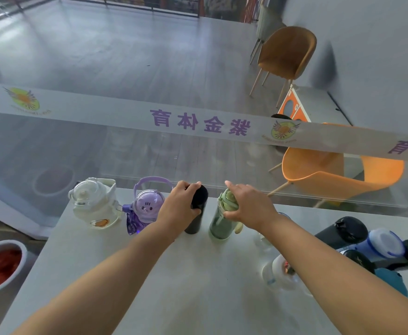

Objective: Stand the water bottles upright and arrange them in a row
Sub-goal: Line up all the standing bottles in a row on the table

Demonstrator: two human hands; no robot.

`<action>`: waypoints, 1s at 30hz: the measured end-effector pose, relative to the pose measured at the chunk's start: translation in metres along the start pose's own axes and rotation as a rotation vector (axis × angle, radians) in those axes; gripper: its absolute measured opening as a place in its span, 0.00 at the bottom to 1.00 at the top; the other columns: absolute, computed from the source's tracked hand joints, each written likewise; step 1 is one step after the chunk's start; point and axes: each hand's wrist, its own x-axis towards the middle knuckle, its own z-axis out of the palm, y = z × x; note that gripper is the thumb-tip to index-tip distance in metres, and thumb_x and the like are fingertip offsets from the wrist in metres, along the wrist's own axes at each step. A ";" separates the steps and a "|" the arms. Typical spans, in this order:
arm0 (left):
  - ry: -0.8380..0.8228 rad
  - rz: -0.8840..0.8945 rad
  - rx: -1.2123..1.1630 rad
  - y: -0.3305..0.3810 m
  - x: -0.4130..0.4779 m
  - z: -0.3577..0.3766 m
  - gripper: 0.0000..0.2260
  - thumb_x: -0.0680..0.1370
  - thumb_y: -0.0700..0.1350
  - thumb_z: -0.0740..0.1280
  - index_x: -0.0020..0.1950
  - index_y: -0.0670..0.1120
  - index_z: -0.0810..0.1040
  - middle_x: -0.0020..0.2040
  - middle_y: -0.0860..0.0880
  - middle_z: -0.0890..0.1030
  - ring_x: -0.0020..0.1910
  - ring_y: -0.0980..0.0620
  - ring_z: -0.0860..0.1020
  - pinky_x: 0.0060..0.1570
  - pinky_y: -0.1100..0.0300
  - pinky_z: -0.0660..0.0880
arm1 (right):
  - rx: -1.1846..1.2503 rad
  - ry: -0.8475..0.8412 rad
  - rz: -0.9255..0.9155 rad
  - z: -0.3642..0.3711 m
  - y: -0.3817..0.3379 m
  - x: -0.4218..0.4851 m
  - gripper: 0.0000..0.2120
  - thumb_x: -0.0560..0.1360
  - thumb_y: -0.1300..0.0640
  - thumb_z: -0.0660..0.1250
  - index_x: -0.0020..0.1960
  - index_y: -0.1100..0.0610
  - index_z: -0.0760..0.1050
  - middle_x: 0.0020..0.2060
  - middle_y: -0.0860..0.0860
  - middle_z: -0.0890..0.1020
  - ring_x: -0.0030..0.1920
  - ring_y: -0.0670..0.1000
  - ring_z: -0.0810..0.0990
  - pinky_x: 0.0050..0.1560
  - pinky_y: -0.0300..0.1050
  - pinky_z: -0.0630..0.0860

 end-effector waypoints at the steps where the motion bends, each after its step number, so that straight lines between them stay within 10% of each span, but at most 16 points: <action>1: -0.001 -0.001 0.002 0.000 0.000 0.000 0.29 0.71 0.43 0.71 0.69 0.49 0.64 0.63 0.44 0.70 0.58 0.43 0.72 0.54 0.52 0.74 | -0.006 0.002 -0.005 0.000 0.000 0.000 0.37 0.69 0.45 0.67 0.73 0.53 0.56 0.59 0.51 0.76 0.58 0.54 0.72 0.52 0.47 0.71; 24: -0.021 -0.016 -0.009 0.001 -0.009 -0.001 0.30 0.71 0.45 0.71 0.70 0.50 0.61 0.66 0.45 0.68 0.62 0.44 0.68 0.56 0.50 0.74 | -0.034 -0.004 -0.074 0.003 -0.001 -0.008 0.39 0.71 0.49 0.68 0.74 0.53 0.51 0.61 0.53 0.73 0.58 0.54 0.70 0.50 0.45 0.71; 30: 0.069 0.095 0.087 0.017 -0.015 0.002 0.35 0.71 0.49 0.71 0.73 0.50 0.55 0.73 0.46 0.58 0.72 0.45 0.55 0.70 0.49 0.57 | 0.243 0.156 0.204 -0.006 0.035 -0.041 0.34 0.74 0.48 0.66 0.73 0.57 0.56 0.68 0.56 0.69 0.68 0.56 0.66 0.64 0.52 0.65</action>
